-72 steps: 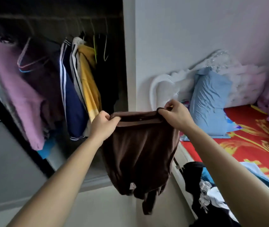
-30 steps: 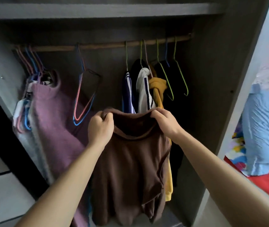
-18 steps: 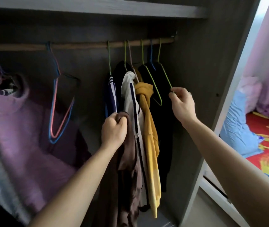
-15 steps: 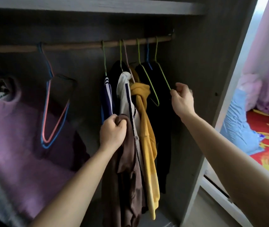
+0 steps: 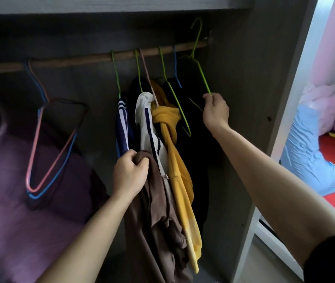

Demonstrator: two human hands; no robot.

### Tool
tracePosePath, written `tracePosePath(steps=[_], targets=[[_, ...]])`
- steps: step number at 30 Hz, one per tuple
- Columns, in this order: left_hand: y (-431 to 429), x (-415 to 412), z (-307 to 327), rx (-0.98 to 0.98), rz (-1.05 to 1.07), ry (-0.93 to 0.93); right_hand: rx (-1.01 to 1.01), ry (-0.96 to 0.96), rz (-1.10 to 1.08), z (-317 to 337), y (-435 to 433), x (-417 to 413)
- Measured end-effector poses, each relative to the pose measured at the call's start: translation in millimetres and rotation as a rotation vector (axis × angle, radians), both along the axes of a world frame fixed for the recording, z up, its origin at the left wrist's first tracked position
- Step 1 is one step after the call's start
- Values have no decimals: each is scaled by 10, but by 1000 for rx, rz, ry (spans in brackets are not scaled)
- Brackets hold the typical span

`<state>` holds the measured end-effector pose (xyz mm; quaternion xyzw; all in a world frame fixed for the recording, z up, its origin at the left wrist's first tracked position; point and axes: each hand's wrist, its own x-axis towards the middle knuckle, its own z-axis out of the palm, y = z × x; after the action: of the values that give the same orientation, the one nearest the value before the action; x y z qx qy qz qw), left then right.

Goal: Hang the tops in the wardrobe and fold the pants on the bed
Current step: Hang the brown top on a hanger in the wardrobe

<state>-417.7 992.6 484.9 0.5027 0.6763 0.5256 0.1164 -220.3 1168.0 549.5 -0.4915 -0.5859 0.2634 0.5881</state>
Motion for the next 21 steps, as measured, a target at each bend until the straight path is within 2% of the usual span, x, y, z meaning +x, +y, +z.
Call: tracePosePath(steps=[6,12,16,21], targets=[[73,135,-33,2,-87,-56,39,46,-58,-559,-576,181],[71,381,-165,-87,-314,-188,39,89,-217,-1160,-1287,513],[-1,689,-365,-192,-455,-460,26,101,-319,-1450,-1833,701],[-162,1063,-598,-289,-607,-591,6,132,-388,-1853,-2559,859]])
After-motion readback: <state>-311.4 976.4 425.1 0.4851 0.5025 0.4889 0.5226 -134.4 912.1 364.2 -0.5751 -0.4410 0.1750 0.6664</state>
